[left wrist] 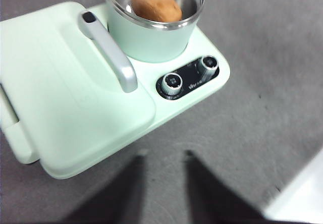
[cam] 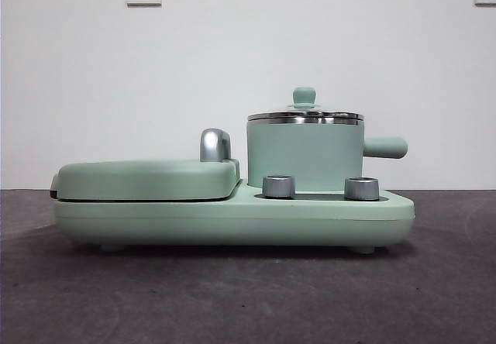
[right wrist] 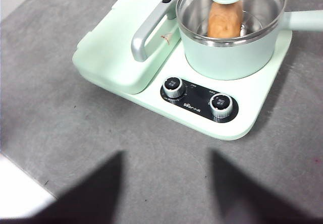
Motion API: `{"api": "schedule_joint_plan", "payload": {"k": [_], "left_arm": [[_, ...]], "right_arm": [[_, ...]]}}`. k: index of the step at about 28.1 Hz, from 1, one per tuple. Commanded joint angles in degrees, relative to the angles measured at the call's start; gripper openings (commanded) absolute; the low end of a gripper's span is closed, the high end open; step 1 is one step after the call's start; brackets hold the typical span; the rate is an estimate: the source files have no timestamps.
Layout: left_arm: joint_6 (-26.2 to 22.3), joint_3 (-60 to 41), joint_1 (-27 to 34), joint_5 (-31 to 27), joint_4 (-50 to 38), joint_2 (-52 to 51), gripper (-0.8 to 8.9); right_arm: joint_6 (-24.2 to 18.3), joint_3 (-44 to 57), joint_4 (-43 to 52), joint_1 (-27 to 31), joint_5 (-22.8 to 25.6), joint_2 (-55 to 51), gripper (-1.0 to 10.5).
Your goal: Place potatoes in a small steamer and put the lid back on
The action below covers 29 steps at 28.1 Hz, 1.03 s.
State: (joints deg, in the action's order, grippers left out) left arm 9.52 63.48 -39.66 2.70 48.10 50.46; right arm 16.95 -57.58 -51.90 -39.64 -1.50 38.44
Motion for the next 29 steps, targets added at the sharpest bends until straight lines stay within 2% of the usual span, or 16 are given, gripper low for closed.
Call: {"api": "schedule_joint_plan", "payload": {"k": [1, 9, 17, 19, 21, 26, 29], "left_arm": [[0.81, -8.35, -0.35, -2.34, -4.85, -5.55, 0.14], [1.07, -11.15, -0.50, -2.29, 4.04, -11.76, 0.26], [1.07, -13.38, 1.03, -2.08, 0.92, -16.90, 0.26], [0.98, -16.37, 4.42, -0.04, -2.64, -19.63, 0.26], [-4.57, -20.72, 9.22, 0.59, -8.13, -22.49, 0.26], [-12.66, -35.50, 21.86, 0.48, -22.58, -31.95, 0.26], [-13.79, -46.23, 27.63, 0.48, -30.42, -39.47, 0.26]], "right_arm": [[-1.97, -0.26, 1.46, -0.42, 0.42, 1.22, 0.1], [-2.01, -0.26, 2.62, -0.33, 0.44, 0.52, 0.1], [-2.03, -0.26, 2.62, -0.33, 0.44, 0.28, 0.1], [-2.01, -0.26, 2.60, -0.33, 0.44, 0.28, 0.1], [-2.01, -0.26, 2.64, -0.33, 0.44, 0.28, 0.1], [-2.01, -0.26, 2.62, -0.33, 0.44, 0.28, 0.1], [-2.01, -0.26, 2.62, -0.33, 0.42, 0.28, 0.1]]}}
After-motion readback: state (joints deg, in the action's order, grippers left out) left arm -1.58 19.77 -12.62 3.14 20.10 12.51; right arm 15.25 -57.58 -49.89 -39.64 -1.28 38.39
